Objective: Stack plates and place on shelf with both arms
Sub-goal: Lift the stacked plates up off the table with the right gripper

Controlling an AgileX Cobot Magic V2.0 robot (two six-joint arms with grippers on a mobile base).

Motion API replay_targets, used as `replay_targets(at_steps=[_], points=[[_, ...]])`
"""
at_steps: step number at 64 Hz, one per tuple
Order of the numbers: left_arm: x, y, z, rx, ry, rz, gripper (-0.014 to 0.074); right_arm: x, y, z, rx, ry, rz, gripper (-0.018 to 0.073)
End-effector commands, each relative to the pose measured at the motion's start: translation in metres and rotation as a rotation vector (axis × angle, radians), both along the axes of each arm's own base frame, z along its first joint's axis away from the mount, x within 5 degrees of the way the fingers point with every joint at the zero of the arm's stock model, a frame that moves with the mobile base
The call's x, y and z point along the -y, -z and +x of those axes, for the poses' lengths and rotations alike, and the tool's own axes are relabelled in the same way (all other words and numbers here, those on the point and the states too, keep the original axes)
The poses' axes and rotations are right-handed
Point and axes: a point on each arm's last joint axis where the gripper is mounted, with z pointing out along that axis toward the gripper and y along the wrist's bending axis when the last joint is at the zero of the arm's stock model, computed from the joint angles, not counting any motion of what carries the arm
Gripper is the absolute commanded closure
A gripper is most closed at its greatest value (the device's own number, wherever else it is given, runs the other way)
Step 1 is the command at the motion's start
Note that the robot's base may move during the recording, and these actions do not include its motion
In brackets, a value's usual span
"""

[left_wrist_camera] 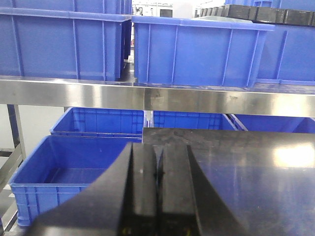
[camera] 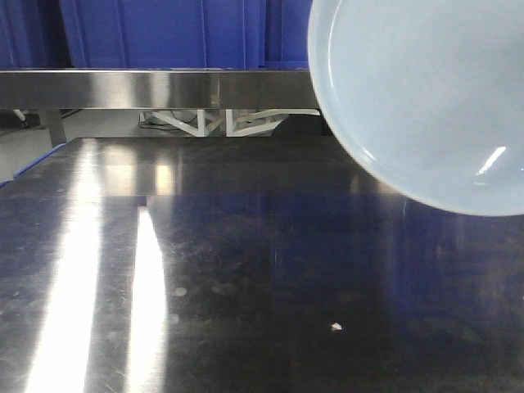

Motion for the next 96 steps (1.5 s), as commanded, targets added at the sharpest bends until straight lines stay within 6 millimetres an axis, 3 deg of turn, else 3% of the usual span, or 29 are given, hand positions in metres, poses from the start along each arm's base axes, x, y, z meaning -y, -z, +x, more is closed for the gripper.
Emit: replay_targets(at_steps=[1,96], points=[[-0.0019,-0.0172,-0.0008,0.097,-0.019,-0.022,0.0516,0.0029,-0.0219,-0.0025,0.142,0.023,0.053,0.051],[-0.0019,-0.0172,-0.0008,0.097,-0.019,-0.022,0.0516,0.0033,-0.023,-0.0042,0.152,0.022,0.055,0.051]])
